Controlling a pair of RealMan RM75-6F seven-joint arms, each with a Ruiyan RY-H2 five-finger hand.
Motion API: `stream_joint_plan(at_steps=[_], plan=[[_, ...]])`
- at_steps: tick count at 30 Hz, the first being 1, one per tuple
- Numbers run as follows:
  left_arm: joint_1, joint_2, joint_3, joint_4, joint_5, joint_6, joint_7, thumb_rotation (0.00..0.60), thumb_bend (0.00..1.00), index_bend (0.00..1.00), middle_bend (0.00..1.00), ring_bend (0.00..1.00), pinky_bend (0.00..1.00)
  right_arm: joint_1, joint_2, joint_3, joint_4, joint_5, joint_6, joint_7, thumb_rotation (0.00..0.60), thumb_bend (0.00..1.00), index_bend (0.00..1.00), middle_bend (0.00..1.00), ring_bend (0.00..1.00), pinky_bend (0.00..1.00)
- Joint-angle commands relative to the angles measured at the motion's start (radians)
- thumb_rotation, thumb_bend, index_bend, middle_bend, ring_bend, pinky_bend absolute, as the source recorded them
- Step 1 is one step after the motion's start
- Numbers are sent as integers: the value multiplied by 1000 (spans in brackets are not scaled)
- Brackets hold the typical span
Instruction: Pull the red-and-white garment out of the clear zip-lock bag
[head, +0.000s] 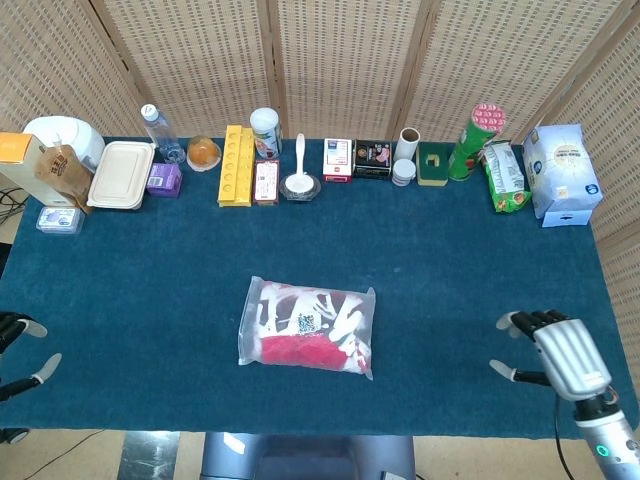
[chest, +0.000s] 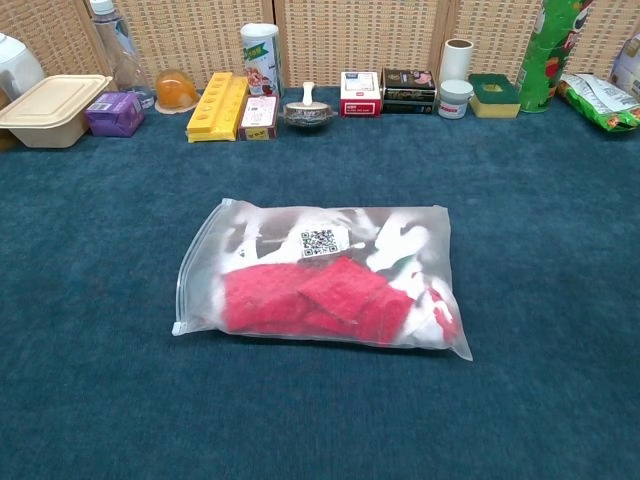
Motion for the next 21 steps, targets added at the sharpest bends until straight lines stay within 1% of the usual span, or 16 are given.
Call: stream_joint_plan(at_steps=[1, 2, 4, 7, 9, 12, 14, 16, 18, 21], plan=[[-12, -3, -6, 6, -10, -16, -2, 600, 221, 464, 421, 311, 334, 103, -30, 26, -89, -14, -137, -53, 470, 141, 345, 477, 526, 528], [-14, -3, -8, 8, -12, -20, -4, 600, 220, 464, 421, 311, 334, 120, -32, 31, -107, -3, -165, -70, 468, 128, 319, 457, 514, 524], [-23, -2, -13, 15, -22, -32, -6, 600, 220, 463, 422, 311, 334, 181, -42, 50, -161, 33, -267, -116, 470, 114, 273, 418, 489, 513], [-30, -2, -17, 23, -29, -42, -10, 600, 221, 464, 421, 311, 334, 239, -58, 73, -203, 98, -366, -165, 466, 98, 201, 349, 445, 485], [-37, -3, -21, 30, -36, -52, -15, 600, 222, 463, 421, 312, 334, 292, -79, 94, -230, 164, -453, -212, 471, 82, 138, 292, 404, 454], [-44, -4, -26, 39, -43, -61, -22, 600, 221, 463, 421, 311, 334, 345, -102, 112, -259, 257, -538, -280, 468, 56, 40, 204, 331, 404], [-54, -6, -30, 49, -49, -74, -31, 600, 221, 464, 421, 311, 334, 395, -134, 128, -274, 353, -605, -354, 466, 42, 4, 152, 283, 372], [-62, -8, -32, 57, -51, -85, -38, 600, 221, 463, 421, 311, 334, 433, -165, 138, -281, 444, -632, -438, 466, 32, 0, 109, 238, 342], [-70, -10, -31, 65, -51, -98, -49, 600, 221, 463, 421, 311, 334, 480, -202, 137, -286, 559, -649, -548, 465, 25, 0, 66, 196, 318], [-76, -11, -32, 77, -54, -107, -60, 600, 221, 464, 421, 312, 334, 538, -248, 130, -293, 699, -636, -667, 464, 25, 0, 46, 174, 307]])
